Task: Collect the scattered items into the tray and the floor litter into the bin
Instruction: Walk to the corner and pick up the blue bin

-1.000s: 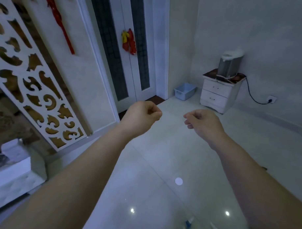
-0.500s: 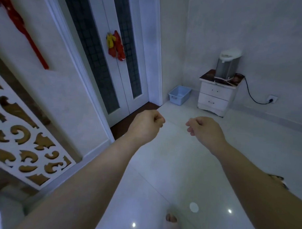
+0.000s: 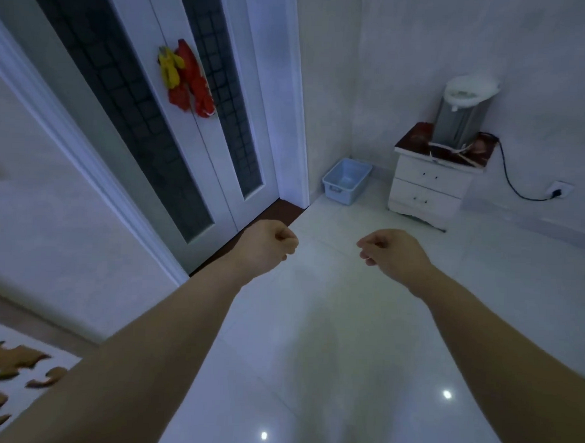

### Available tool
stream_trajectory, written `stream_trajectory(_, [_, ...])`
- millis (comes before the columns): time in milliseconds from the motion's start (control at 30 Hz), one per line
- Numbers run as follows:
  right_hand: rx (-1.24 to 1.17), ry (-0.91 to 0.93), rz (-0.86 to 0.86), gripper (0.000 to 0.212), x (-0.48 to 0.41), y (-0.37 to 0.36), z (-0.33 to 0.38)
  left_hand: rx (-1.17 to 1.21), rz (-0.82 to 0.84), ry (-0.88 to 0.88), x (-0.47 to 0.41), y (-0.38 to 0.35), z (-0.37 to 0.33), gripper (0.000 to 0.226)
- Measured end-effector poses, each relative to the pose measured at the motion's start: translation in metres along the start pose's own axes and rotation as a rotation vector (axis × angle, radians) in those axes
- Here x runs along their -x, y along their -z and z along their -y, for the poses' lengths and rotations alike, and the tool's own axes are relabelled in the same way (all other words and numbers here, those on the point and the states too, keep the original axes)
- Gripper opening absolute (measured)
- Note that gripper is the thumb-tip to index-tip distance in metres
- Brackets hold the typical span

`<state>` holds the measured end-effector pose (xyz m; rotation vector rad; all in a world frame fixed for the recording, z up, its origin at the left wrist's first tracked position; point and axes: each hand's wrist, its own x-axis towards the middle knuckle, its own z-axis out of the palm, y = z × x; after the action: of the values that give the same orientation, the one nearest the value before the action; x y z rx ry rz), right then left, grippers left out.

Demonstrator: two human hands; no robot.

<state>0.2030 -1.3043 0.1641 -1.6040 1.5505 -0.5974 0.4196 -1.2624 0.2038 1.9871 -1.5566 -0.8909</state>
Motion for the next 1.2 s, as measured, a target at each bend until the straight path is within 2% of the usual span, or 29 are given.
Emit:
stream_trajectory(233, [-0.013,-0.083,-0.081,0.017,-0.156,-0.021,0.025,-0.002,0.056,-0.008,-0.178,0.018,0.013,0.018])
stream_trajectory(467, [-0.074,-0.214,-0.162,0.017,-0.319,-0.041,0.05,0.029,0.179,0.008,-0.37,0.045,0.023,0.008])
stream_trajectory(600, [-0.106,-0.285,-0.198,0.017,-0.401,-0.035,0.054,0.021,0.245,0.018,-0.471,0.051,0.011,0.006])
stream_trajectory(867, [-0.146,-0.309,-0.217,0.02,-0.545,0.0,0.037,-0.008,0.279,0.03,-0.623,0.02,-0.021,0.006])
stream_trajectory(933, [-0.149,-0.319,-0.21,0.019,-0.587,0.015,0.029,0.021,0.283,0.065,-0.664,0.009,-0.036,0.005])
stream_trajectory(1067, [-0.132,-0.359,-0.177,0.019,-0.658,0.039,0.012,0.078,0.269,0.164,-0.727,-0.006,-0.057,0.025])
stream_trajectory(1200, [-0.138,-0.423,-0.159,0.02,-0.731,0.054,-0.009,0.168,0.251,0.258,-0.788,-0.023,-0.064,0.023])
